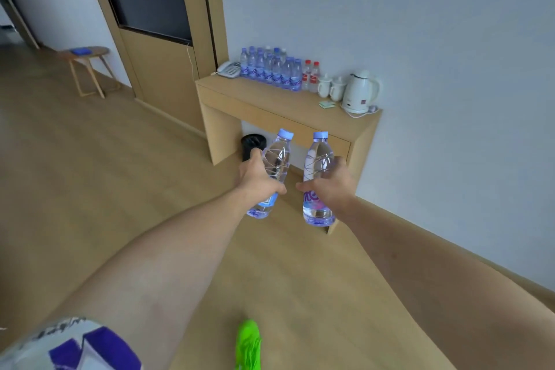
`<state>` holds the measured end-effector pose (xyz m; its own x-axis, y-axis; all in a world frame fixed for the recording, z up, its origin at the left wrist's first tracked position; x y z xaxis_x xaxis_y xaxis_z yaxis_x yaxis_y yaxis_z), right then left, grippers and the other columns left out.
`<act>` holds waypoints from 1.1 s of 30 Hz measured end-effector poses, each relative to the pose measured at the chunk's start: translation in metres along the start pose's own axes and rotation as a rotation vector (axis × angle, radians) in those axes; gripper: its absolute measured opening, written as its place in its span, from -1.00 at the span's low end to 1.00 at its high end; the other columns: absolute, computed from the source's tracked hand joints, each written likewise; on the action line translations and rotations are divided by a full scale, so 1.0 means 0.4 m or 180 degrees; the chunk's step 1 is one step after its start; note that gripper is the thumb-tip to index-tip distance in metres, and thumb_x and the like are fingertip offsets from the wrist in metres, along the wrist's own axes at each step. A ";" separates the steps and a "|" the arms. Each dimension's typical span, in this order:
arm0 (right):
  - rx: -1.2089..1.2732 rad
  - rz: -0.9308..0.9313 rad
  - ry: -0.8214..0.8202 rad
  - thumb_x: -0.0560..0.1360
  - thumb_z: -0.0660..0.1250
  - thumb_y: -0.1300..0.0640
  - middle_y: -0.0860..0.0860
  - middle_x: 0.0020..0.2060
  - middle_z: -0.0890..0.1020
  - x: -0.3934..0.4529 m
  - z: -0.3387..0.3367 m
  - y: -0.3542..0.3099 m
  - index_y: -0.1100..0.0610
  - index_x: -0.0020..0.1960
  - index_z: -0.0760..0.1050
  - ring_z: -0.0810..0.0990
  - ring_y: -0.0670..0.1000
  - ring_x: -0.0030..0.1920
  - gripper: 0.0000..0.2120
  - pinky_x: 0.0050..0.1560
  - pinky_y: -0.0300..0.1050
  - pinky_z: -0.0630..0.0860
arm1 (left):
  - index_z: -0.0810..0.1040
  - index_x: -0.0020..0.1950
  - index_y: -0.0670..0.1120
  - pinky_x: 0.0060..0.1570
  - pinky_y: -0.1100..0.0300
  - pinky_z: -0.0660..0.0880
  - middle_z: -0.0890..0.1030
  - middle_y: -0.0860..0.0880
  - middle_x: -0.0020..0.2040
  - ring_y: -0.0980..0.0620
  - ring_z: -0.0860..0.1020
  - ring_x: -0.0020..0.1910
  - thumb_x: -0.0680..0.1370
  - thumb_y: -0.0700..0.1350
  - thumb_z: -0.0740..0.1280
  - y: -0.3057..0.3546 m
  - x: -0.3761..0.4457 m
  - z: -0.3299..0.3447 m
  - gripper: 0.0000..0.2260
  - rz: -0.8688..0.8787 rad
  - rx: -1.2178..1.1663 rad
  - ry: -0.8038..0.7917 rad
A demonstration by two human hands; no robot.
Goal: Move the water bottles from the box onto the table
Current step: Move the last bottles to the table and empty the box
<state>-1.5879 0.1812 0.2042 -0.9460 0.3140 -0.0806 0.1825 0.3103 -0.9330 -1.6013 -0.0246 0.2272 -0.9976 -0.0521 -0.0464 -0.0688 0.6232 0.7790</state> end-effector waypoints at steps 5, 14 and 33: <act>-0.0127 0.0040 0.0012 0.13 0.72 0.10 -0.06 0.00 0.52 0.238 0.132 -0.050 0.07 0.30 0.31 0.56 0.06 0.02 -0.12 -0.12 -0.09 0.48 | 0.35 0.12 -0.02 -0.39 0.21 0.32 0.54 0.01 0.01 0.17 0.46 -0.21 0.20 -0.06 0.66 -0.033 0.299 -0.021 -0.35 0.0041 -0.0032 -0.0047; -0.0251 0.0185 0.0090 0.12 0.70 0.15 0.05 0.05 0.60 0.605 0.323 -0.150 0.09 0.27 0.33 0.61 0.13 0.05 -0.16 0.07 0.14 0.60 | 0.32 0.15 0.01 -0.29 0.14 0.45 0.54 0.03 0.03 -0.03 0.56 -0.08 0.18 -0.02 0.66 -0.039 0.770 -0.083 -0.30 -0.0019 0.0045 -0.0291; -0.0247 0.0302 0.0082 0.13 0.67 0.26 0.09 0.17 0.55 1.549 0.555 -0.224 0.06 0.40 0.24 0.55 0.16 0.10 -0.03 -0.12 -0.05 0.51 | 0.29 0.13 -0.01 -0.21 0.12 0.42 0.52 0.02 -0.02 -0.10 0.53 -0.07 0.18 -0.01 0.66 -0.023 1.751 0.017 -0.29 0.0002 0.0460 -0.0371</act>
<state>-2.2498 0.1488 0.1598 -0.9165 0.3679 -0.1572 0.2920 0.3463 -0.8915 -2.2994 -0.0617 0.1832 -0.9916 0.0338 -0.1247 -0.0609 0.7292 0.6815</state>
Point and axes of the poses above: each hand's wrist, its own x-axis towards the middle knuckle, its own z-axis out of the palm, y = z × x, the point moved 7 cm from there along x, towards the middle knuckle
